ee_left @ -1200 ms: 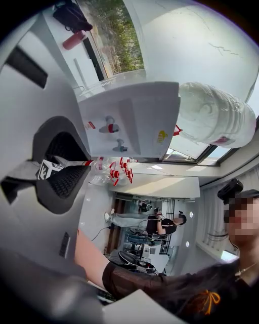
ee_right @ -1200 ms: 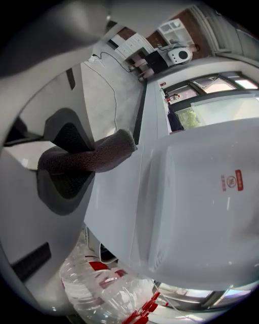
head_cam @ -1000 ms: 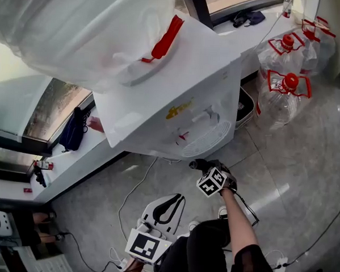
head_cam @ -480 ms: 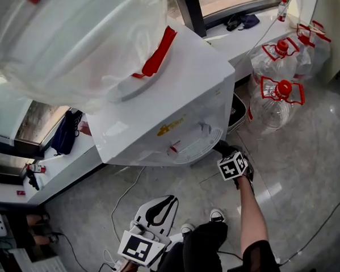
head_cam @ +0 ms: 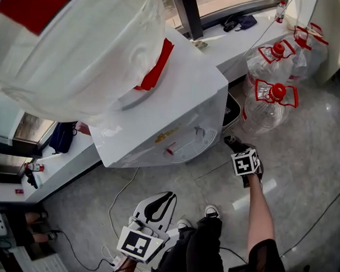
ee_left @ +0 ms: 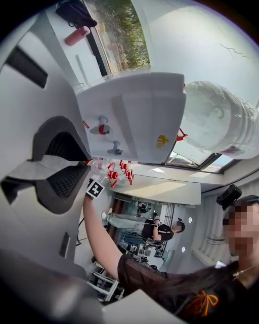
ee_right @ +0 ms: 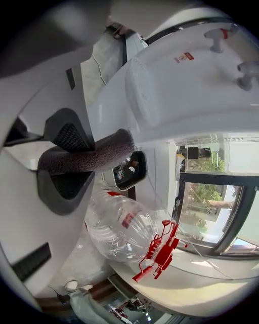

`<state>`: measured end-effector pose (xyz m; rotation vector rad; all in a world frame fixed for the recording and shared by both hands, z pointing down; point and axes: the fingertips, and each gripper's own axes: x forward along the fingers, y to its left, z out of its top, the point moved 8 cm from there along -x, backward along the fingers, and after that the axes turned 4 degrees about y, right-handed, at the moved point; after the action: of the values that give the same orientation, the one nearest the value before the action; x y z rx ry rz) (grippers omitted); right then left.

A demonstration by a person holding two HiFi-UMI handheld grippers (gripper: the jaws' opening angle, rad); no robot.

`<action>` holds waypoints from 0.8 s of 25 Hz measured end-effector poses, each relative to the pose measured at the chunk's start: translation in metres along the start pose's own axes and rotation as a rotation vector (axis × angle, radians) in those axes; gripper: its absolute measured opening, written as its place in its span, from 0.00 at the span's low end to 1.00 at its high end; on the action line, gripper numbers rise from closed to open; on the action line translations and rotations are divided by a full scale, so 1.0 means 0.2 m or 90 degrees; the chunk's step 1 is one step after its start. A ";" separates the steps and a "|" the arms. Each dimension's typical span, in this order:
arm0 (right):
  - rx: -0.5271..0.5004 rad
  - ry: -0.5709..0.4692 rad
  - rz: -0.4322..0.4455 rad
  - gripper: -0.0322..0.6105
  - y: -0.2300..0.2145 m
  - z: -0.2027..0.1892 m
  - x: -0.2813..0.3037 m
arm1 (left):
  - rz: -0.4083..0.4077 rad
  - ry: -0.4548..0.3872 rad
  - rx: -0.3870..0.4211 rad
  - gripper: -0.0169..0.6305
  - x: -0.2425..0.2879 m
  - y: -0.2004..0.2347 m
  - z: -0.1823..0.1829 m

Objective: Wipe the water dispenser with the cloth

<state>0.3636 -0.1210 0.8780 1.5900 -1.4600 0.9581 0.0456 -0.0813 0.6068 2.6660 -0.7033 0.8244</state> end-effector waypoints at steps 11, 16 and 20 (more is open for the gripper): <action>-0.017 -0.036 0.090 0.21 0.19 -0.04 -0.63 | -0.037 -0.026 -0.003 0.07 -0.20 -0.09 0.27; -0.024 -0.072 0.120 0.21 0.30 0.02 -0.98 | -0.032 -0.042 0.001 0.07 -0.37 -0.08 0.33; -0.001 -0.104 0.146 0.21 0.42 0.06 -1.28 | -0.014 -0.047 0.009 0.07 -0.58 -0.05 0.34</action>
<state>0.2632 -0.0278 0.6455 1.5531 -1.7863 0.9729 -0.0015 -0.0549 0.4823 2.7241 -0.6858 0.7298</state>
